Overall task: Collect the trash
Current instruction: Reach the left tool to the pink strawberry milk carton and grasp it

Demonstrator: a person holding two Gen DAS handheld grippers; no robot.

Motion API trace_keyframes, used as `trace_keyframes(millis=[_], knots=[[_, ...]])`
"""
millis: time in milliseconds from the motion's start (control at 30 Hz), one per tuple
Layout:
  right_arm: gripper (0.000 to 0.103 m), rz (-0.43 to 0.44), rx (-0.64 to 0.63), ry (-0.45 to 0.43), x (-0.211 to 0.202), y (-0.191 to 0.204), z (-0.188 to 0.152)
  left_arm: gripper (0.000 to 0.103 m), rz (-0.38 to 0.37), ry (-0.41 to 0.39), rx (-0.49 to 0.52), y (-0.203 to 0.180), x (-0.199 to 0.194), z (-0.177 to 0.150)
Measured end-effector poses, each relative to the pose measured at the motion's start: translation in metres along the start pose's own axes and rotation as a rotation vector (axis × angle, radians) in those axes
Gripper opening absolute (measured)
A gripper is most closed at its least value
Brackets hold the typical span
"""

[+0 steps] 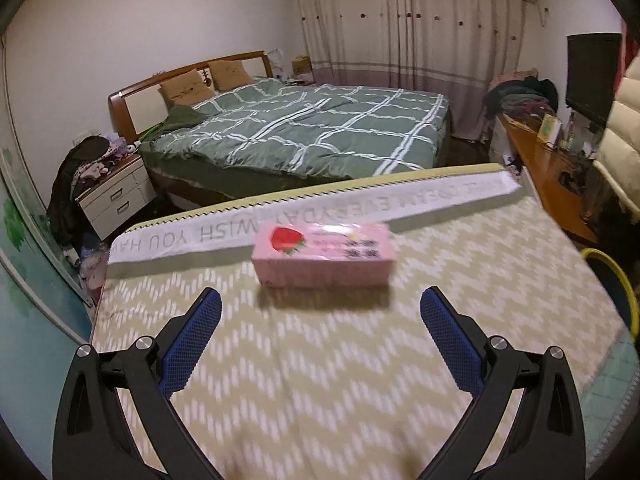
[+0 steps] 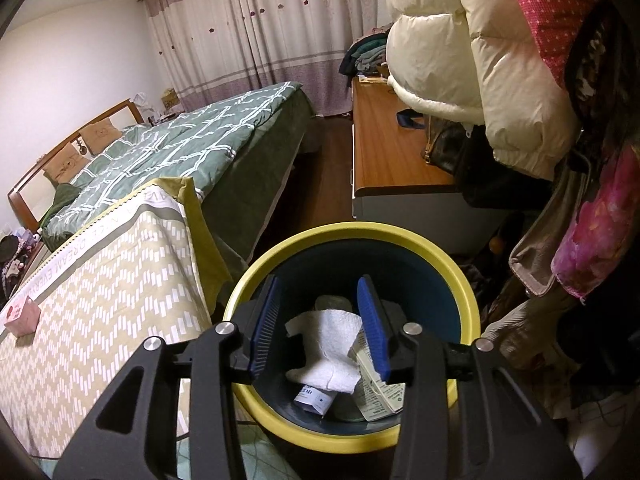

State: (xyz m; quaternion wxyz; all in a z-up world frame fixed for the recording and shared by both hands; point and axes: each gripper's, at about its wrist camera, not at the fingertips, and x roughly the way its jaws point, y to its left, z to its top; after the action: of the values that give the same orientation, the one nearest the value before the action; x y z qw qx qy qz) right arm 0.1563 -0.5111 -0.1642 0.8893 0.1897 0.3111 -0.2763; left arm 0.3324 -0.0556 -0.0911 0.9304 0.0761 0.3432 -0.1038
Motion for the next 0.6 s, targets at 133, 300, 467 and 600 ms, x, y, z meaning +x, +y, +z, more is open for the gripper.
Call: trace_keyframes(millis=[133, 300, 467, 600], knots=[[0.039, 0.0, -0.007, 0.002, 0.001, 0.001, 0.001, 0.098, 0.006, 0.009, 0.021, 0.015, 0.04, 0.009], [0.039, -0.001, -0.004, -0.002, 0.001, 0.001, 0.001, 0.098, -0.006, 0.065, 0.044, 0.025, 0.076, 0.016], [0.039, -0.001, -0.006, 0.004, 0.001, 0.001, 0.0, 0.098, -0.099, 0.098, 0.037, 0.032, 0.095, 0.02], [0.039, -0.001, -0.006, 0.006, 0.001, 0.001, 0.0, 0.098, -0.181, 0.102, 0.076, 0.016, 0.091, 0.016]])
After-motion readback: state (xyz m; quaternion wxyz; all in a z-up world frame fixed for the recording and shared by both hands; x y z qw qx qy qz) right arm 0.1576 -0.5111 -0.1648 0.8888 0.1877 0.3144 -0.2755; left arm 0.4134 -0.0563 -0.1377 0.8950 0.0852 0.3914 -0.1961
